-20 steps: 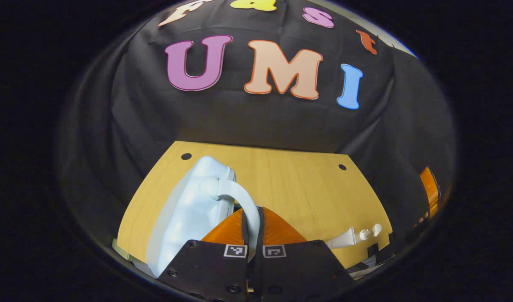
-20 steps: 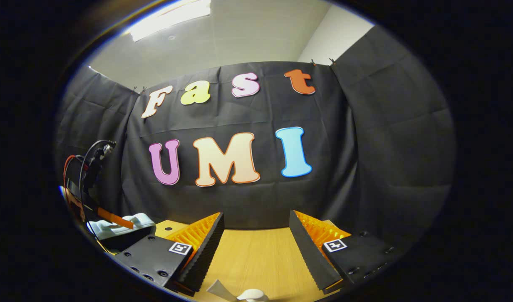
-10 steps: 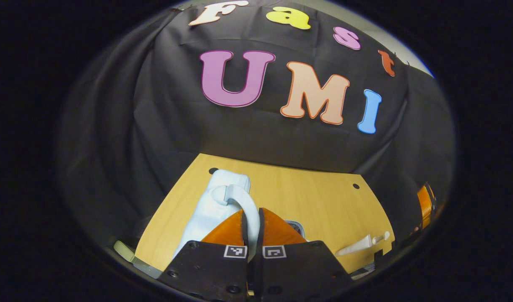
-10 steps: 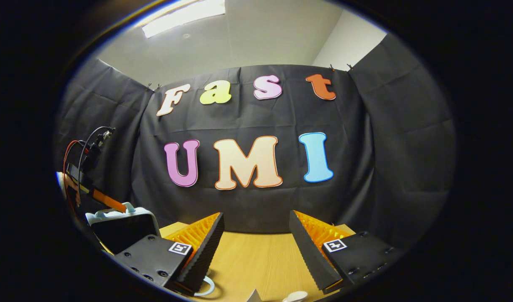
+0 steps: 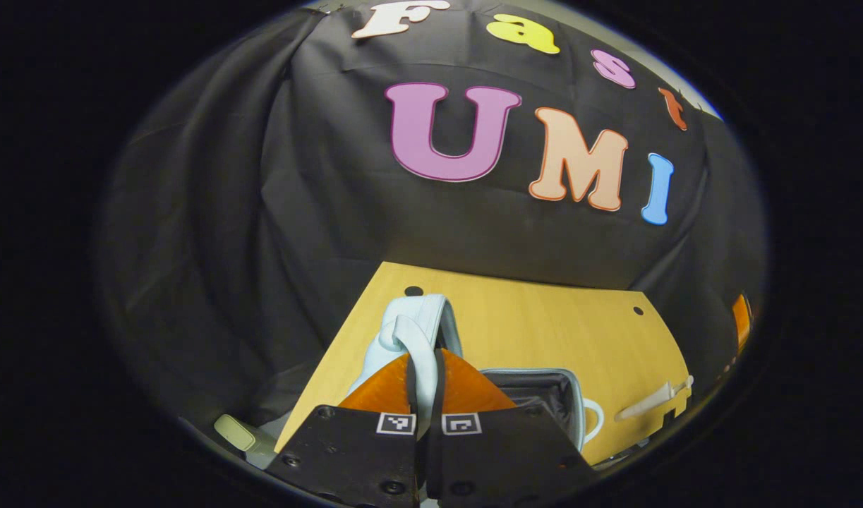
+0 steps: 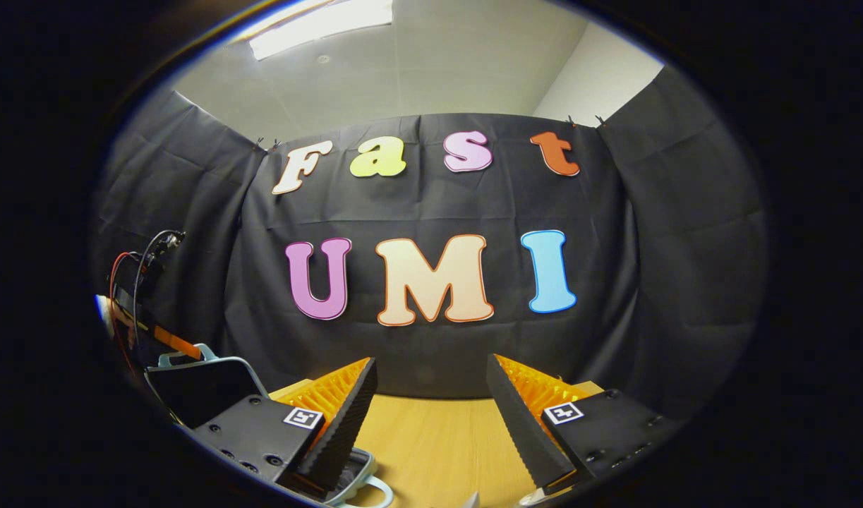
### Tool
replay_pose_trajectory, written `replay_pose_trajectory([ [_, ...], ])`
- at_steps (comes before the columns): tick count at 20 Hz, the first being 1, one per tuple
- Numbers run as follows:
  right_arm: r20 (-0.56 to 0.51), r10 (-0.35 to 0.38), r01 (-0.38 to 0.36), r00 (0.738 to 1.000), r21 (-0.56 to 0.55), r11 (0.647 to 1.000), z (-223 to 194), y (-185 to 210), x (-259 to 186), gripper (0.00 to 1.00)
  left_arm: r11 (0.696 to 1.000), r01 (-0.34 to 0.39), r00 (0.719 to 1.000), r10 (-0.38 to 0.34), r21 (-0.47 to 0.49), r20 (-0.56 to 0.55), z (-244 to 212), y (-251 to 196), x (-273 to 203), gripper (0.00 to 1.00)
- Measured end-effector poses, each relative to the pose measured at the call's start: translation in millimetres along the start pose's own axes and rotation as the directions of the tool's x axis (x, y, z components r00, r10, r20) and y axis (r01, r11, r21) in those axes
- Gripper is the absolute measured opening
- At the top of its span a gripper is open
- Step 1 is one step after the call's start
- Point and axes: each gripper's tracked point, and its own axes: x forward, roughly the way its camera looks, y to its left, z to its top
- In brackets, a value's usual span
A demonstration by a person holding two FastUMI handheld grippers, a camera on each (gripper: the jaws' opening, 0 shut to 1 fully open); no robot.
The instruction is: First open the suitcase, pack the skin care products into it, and then close the suitcase.
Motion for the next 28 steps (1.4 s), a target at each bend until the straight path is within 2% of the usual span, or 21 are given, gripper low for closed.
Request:
replay_pose_trajectory([
  [3, 0.001, 0.005, -0.005, 1.000, -0.002, 1.000, -3, 28, -3, 0.95, 1.000, 0.010, 1.000, -0.010, -0.022, -0.013, -7, 29, 9, 0.00],
  [8, 0.000, 0.008, -0.008, 1.000, -0.017, 1.000, -3, 63, -9, 0.97, 0.998, -0.015, 0.998, 0.010, -0.065, -0.066, -31, 79, 19, 0.00],
  [13, -0.018, -0.002, 0.002, 1.000, -0.023, 1.000, -11, 80, -17, 0.97, 0.991, -0.072, 0.988, 0.055, -0.117, -0.143, -71, 124, 34, 0.00],
  [18, -0.024, -0.012, 0.011, 1.000, -0.035, 0.999, -12, 87, -18, 0.97, 0.985, -0.090, 0.982, 0.062, -0.150, -0.181, -89, 143, 49, 0.00],
  [21, -0.028, -0.022, 0.021, 0.999, -0.047, 0.999, -12, 87, -19, 0.97, 0.983, -0.124, 0.976, 0.096, -0.136, -0.194, -95, 158, 56, 0.00],
  [22, -0.025, -0.028, 0.027, 0.999, -0.049, 0.998, -11, 86, -20, 0.97, 0.981, -0.146, 0.973, 0.119, -0.127, -0.195, -97, 163, 58, 0.00],
  [23, -0.022, -0.034, 0.033, 0.999, -0.052, 0.998, -10, 85, -20, 0.97, 0.976, -0.194, 0.968, 0.173, -0.102, -0.185, -96, 174, 57, 0.01],
  [24, -0.023, -0.039, 0.037, 0.999, -0.053, 0.998, -10, 83, -20, 0.97, 0.970, -0.231, 0.966, 0.219, -0.080, -0.135, -85, 187, 63, 0.06],
  [26, -0.025, -0.044, 0.043, 0.999, -0.059, 0.997, -10, 82, -20, 0.97, 0.962, -0.267, 0.963, 0.266, -0.059, -0.035, -61, 188, 52, 0.50],
  [28, -0.024, -0.053, 0.051, 0.998, -0.070, 0.996, -9, 76, -19, 0.97, 0.960, -0.279, 0.957, 0.280, -0.024, 0.072, -28, 177, 43, 0.94],
])
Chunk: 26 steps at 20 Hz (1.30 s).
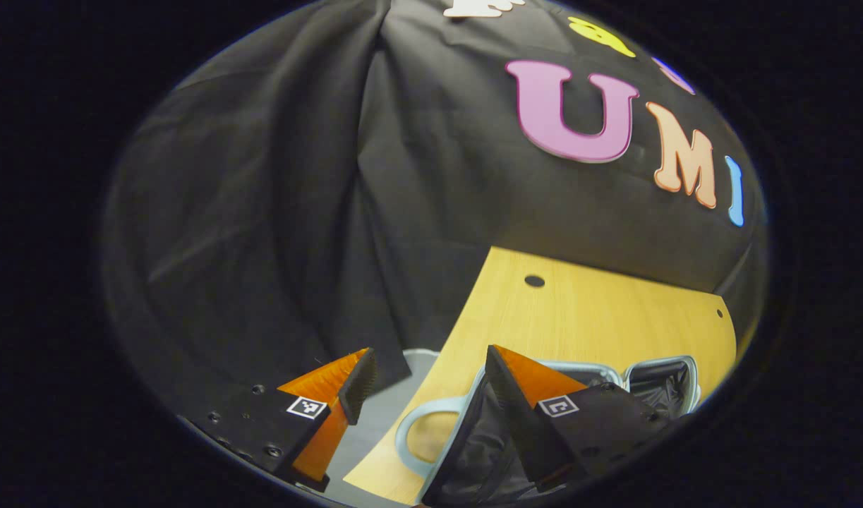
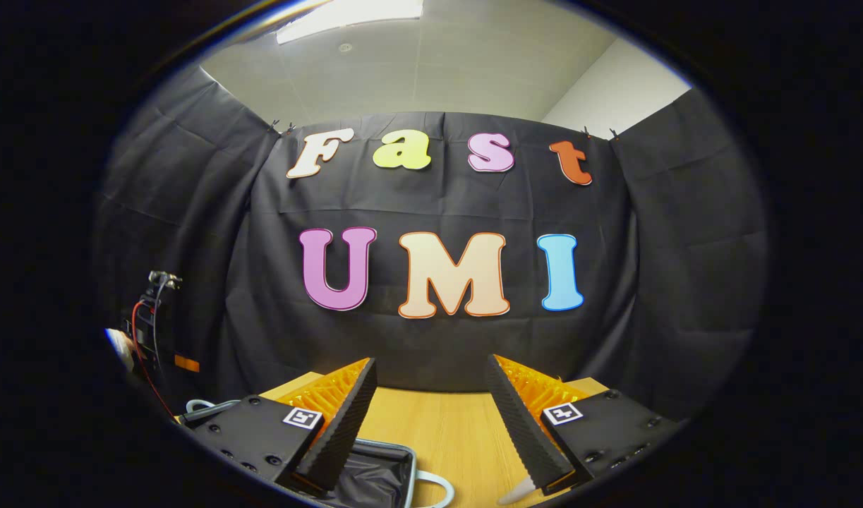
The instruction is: First open the suitcase, pack the skin care products into it, and then close the suitcase.
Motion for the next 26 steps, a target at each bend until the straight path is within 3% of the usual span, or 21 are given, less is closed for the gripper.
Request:
replay_pose_trajectory([
  [2, 0.000, -0.008, 0.008, 1.000, -0.003, 1.000, 0, -9, 0, 0.99, 1.000, 0.002, 0.993, -0.005, 0.025, 0.122, 30, -17, -13, 0.94],
  [5, 0.009, -0.025, 0.025, 1.000, -0.011, 1.000, 3, -30, 1, 0.99, 0.999, 0.036, 0.960, -0.043, 0.031, 0.278, 68, -60, -40, 0.94],
  [8, 0.017, -0.043, 0.043, 0.999, -0.015, 0.999, 6, -59, 0, 0.99, 0.995, 0.089, 0.927, -0.098, 0.040, 0.361, 86, -110, -70, 0.94],
  [15, 0.038, -0.065, 0.065, 0.997, -0.015, 0.998, 19, -136, 0, 0.99, 0.967, 0.243, 0.880, -0.253, 0.077, 0.403, 87, -244, -130, 0.93],
  [26, 0.031, -0.054, 0.054, 0.998, 0.000, 0.999, 14, -225, -7, 0.99, 0.882, 0.440, 0.820, -0.471, 0.169, 0.325, 44, -425, -196, 0.94],
])
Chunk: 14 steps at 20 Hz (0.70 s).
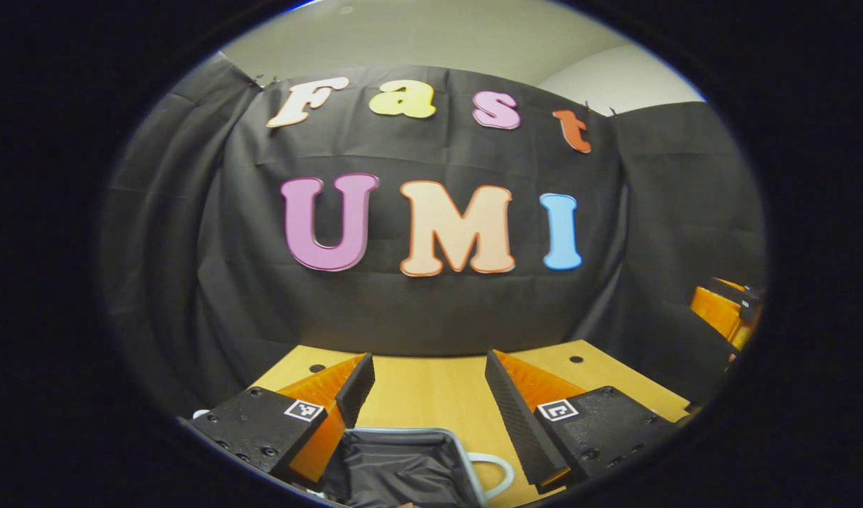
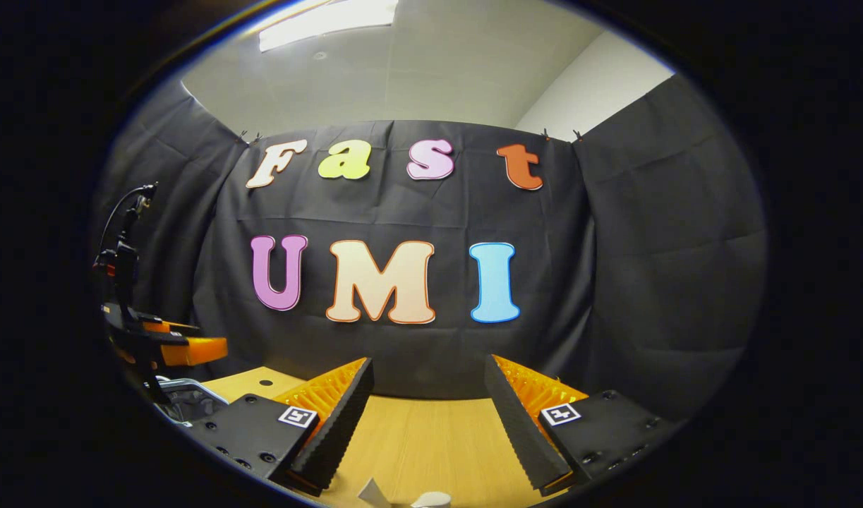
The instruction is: First open the suitcase, pack the skin care products into it, and then close the suitcase.
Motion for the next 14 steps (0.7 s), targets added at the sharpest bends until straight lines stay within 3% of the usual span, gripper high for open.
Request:
replay_pose_trajectory([
  [6, -0.011, -0.002, 0.002, 1.000, 0.008, 1.000, -10, -39, -9, 0.99, 0.992, 0.120, 0.989, -0.121, -0.025, -0.084, -38, -92, 2, 0.94],
  [14, -0.049, -0.044, 0.044, 0.998, -0.006, 0.999, -27, -93, -22, 0.99, 0.970, 0.240, 0.930, -0.243, -0.048, -0.276, -132, -179, -1, 0.94],
])
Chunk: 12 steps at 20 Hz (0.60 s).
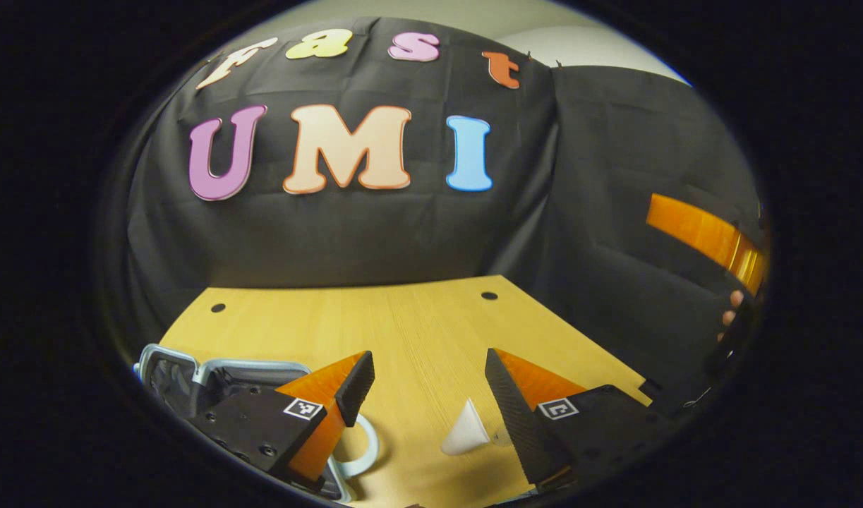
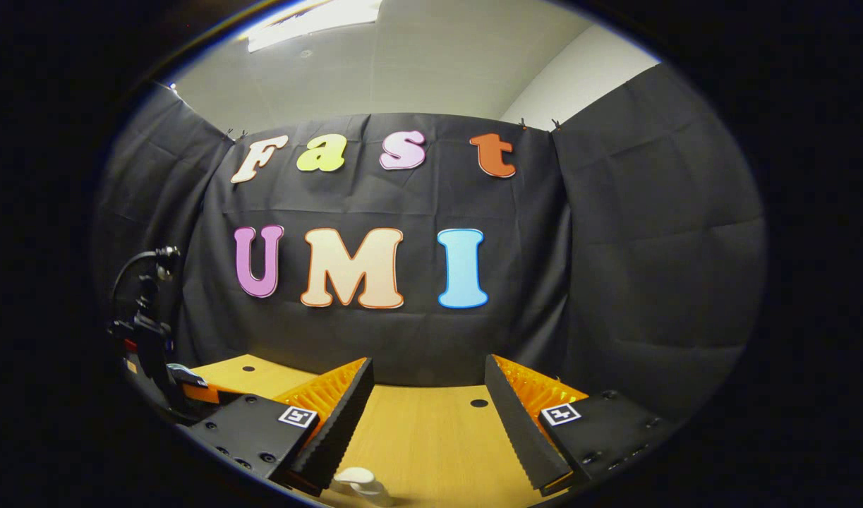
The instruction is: First open the suitcase, pack the skin care products into it, and then close the suitcase.
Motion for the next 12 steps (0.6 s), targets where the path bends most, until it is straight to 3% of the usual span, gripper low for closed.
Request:
replay_pose_trajectory([
  [6, -0.047, -0.024, 0.023, 0.999, -0.013, 1.000, -18, -21, -11, 0.99, 0.999, 0.031, 0.988, -0.036, -0.031, -0.153, -73, -24, 20, 0.95],
  [11, -0.067, 0.008, -0.011, 0.998, -0.037, 0.999, -27, -10, -17, 0.99, 0.995, 0.047, 0.963, -0.068, -0.087, -0.260, -124, -31, 29, 0.95],
  [12, -0.068, 0.020, -0.023, 0.997, -0.042, 0.999, -28, -6, -19, 0.99, 0.994, 0.048, 0.960, -0.073, -0.098, -0.270, -131, -31, 29, 0.88],
])
